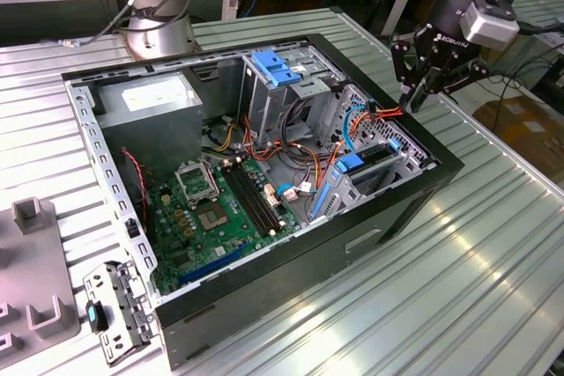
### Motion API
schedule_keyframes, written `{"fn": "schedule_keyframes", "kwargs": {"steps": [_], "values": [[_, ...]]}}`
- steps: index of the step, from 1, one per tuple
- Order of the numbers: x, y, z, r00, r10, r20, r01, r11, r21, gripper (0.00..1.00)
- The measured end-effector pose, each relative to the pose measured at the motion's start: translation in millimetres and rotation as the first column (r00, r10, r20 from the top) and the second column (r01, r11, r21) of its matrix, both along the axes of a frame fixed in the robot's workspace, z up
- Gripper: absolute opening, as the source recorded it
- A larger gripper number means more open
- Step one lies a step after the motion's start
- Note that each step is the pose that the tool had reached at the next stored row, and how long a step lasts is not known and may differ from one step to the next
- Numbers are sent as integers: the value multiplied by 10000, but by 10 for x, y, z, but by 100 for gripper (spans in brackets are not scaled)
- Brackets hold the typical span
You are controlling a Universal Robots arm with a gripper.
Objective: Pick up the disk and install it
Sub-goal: 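Insert the first disk wire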
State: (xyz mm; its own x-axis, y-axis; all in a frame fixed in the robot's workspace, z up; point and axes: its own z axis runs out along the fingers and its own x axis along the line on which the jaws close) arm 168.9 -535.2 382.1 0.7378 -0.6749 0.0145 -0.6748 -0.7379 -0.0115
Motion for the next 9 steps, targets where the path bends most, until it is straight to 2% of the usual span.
{"fn": "schedule_keyframes", "kwargs": {"steps": [5, 6, 8, 9], "values": [[45, 7, -46, 9984, 571, 2, -571, 9984, -2, 25], [45, 7, -58, 9954, 956, 2, -956, 9954, -2, 25], [45, 8, -68, 9914, 1306, 2, -1306, 9914, -2, 25], [46, 28, -74, 9891, 1474, 2, -1474, 9891, -1, 25]]}}
